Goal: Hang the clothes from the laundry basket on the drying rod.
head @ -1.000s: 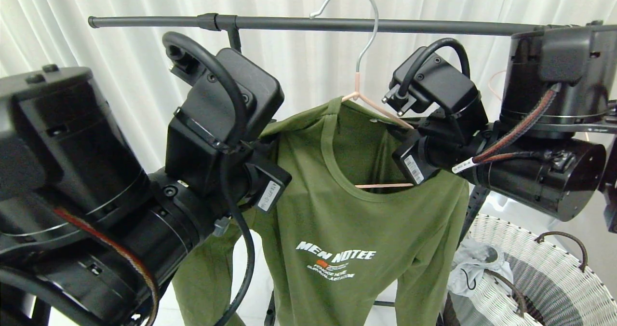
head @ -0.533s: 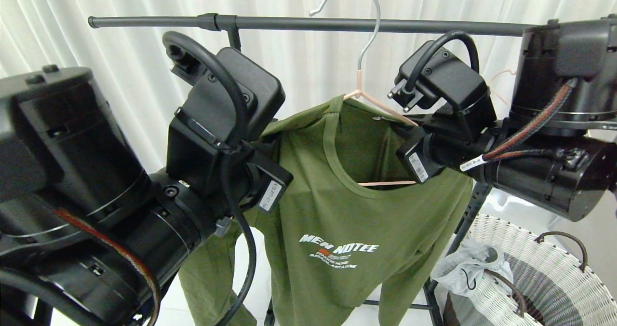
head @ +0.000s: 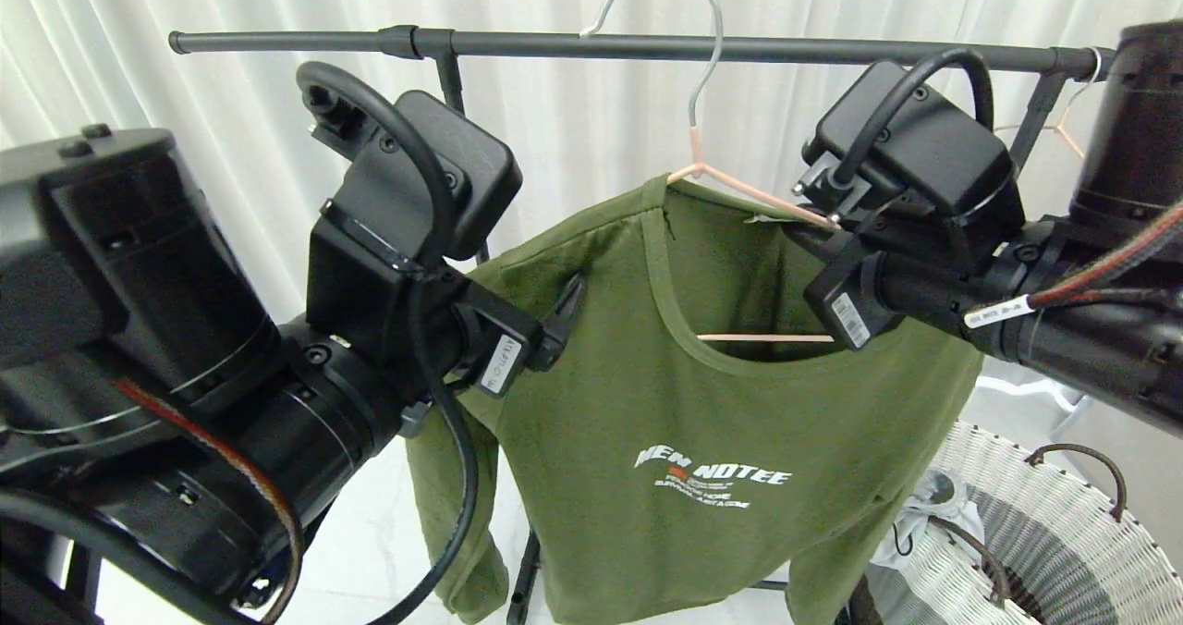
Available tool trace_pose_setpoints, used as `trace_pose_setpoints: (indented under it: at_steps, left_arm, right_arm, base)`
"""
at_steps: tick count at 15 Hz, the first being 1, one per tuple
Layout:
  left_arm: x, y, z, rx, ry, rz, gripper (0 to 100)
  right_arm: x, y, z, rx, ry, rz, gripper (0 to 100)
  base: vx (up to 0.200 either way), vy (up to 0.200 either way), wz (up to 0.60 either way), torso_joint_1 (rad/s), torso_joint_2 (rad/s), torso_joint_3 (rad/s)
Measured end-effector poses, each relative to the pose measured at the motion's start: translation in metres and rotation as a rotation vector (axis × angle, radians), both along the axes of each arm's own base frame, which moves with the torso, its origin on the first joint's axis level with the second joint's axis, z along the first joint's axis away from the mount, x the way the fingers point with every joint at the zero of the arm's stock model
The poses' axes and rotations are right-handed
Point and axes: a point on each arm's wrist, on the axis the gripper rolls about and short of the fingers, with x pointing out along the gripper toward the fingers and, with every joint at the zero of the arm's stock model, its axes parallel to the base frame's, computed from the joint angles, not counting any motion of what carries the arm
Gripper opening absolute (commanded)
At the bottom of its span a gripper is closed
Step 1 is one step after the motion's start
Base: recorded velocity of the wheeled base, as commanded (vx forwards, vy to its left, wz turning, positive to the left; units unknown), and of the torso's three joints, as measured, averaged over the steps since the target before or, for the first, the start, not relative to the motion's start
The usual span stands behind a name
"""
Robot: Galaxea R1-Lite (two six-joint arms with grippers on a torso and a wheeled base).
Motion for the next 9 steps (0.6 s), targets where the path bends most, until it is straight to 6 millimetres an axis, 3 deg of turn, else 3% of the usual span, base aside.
trace_pose_setpoints:
  at_steps: [9]
  left_arm:
    - [-0.011,0.014,-0.005,0.006,0.005,0.001,100]
  right_arm:
    - [-0.001,-0.031,0.005,-0.004,-0.081,-0.076,0]
  base:
    - [0.000,0.000,0.00,0.000,0.00,0.000]
